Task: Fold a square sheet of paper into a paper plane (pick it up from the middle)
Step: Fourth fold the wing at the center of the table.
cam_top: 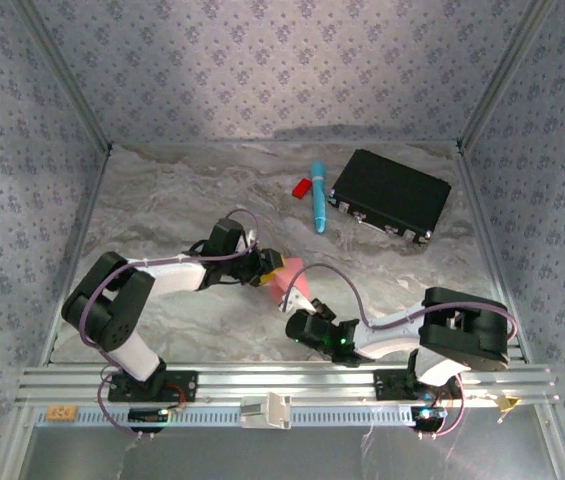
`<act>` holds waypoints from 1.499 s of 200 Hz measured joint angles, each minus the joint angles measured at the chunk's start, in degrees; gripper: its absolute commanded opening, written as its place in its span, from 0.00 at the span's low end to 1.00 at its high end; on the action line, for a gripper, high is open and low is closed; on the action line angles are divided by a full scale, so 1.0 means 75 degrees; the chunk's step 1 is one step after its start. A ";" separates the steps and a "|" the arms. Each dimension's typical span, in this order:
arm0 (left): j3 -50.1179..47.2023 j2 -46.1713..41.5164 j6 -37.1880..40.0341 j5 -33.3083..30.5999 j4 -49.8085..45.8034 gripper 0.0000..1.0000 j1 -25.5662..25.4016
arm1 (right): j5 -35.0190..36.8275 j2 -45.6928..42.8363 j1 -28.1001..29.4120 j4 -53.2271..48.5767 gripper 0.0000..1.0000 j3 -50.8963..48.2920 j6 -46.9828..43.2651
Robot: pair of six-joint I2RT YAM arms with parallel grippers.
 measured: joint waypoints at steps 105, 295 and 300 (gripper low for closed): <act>0.0423 0.0169 0.0143 -0.0140 -0.0589 0.50 0.0000 | -0.0396 -0.0449 -0.0207 0.0364 0.11 -0.0420 0.0309; 0.0778 0.0315 0.0286 -0.0140 -0.1559 0.00 0.0000 | -0.0277 -0.0656 -0.0256 0.0047 0.30 -0.0545 0.0192; 0.0778 0.0315 0.0286 -0.0140 -0.1571 0.00 0.0000 | -0.0274 -0.0656 -0.0256 0.0012 0.30 -0.0539 0.0175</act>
